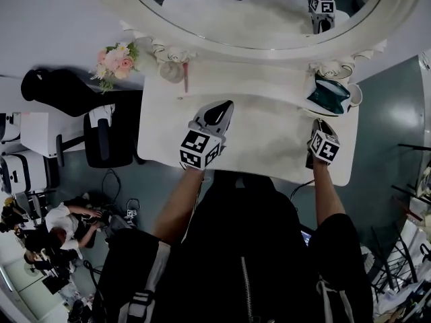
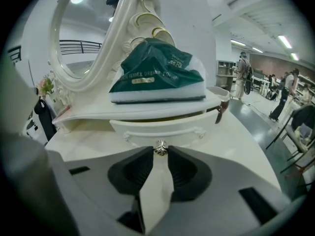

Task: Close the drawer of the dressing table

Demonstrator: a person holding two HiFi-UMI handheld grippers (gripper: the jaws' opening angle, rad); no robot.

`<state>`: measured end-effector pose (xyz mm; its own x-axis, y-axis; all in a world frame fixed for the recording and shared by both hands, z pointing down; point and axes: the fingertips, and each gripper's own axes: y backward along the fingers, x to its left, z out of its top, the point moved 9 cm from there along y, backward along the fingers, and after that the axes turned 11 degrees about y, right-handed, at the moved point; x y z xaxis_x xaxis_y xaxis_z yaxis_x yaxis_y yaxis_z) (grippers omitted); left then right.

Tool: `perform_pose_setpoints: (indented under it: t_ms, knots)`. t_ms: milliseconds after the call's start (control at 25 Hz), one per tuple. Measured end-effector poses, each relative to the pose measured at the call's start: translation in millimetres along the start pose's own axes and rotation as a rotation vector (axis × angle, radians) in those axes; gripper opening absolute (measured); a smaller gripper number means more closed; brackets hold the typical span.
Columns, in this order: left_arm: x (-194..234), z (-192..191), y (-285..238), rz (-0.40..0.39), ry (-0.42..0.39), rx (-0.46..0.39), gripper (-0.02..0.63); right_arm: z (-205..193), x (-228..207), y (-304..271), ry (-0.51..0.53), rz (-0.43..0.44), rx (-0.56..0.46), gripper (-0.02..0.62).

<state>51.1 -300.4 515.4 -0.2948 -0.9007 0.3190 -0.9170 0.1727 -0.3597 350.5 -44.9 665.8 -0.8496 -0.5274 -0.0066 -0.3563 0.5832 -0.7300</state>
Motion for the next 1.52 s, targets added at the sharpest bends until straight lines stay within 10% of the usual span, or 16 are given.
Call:
perform_pose_setpoints:
  t_ms: [1520]
  knots:
    - [18.6,26.3,3.1,-0.030,-0.022,-0.051,0.002,26.7,22.2,19.9,-0.075,-0.034,-0.120,0.111]
